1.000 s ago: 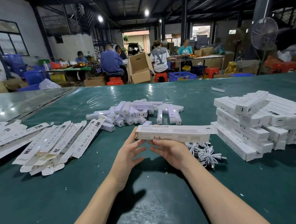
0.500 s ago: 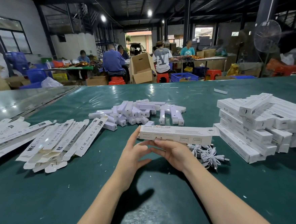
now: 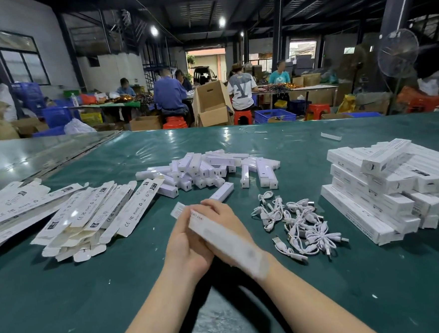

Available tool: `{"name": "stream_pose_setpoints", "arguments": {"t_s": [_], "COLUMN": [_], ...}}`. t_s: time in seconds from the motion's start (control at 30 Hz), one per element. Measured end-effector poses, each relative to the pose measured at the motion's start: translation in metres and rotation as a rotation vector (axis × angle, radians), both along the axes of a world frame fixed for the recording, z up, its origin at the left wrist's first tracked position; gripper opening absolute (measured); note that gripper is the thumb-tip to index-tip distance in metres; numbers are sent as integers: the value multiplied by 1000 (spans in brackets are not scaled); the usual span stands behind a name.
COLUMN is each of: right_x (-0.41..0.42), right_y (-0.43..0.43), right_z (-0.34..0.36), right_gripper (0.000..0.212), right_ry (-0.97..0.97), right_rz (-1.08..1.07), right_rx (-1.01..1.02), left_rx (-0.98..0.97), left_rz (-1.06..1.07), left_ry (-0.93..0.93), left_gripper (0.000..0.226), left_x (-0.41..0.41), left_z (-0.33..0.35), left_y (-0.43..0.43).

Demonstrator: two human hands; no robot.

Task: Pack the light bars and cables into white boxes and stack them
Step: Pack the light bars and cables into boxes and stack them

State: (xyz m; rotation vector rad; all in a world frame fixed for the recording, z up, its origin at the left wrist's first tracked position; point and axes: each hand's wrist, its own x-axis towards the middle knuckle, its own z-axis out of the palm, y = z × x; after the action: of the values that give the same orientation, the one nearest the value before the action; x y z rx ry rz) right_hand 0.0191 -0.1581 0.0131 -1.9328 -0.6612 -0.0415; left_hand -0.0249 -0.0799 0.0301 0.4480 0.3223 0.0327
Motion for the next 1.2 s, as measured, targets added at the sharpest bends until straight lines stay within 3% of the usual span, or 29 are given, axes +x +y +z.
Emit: {"name": "stream_pose_setpoints", "arguments": {"t_s": [0.13,0.2,0.33,0.53,0.6,0.67,0.83,0.97,1.03,1.2], "right_x": [28,38,49,41,36,30,10,4,1,-5], "right_y": [9,8,7,3,-3,-9,-30,-45,-46,-41], "right_z": [-11,-14,-14,-14,-13,-13,-10,1,7,10], "right_gripper": [58,66,62,30,14,17,15,15,14,36], "right_ry": [-320,-282,-132,-288,-319,-244,236,670,768,735], "right_rz": [-156,-256,-269,-448,-455,-466,-251,-50,42,222], "right_rx": [-545,-657,-808,-684,-571,-367,467,933,994,926], "left_rx": [-125,-170,-190,-156,-134,-106,-52,-9,-37,-90], "left_rz": [169,186,225,219,203,211,263,269,254,222], "left_ry": [13,12,20,36,51,59,45,-18,-21,-65], "left_gripper": [21,27,29,25,30,30,24,12,14,15], "left_x": [2,4,3,0,1,3,8,9,7,4], "left_z": [2,1,-1,2,4,5,4,1,0,1], "left_y": [22,32,39,29,27,29,34,45,48,47]}}
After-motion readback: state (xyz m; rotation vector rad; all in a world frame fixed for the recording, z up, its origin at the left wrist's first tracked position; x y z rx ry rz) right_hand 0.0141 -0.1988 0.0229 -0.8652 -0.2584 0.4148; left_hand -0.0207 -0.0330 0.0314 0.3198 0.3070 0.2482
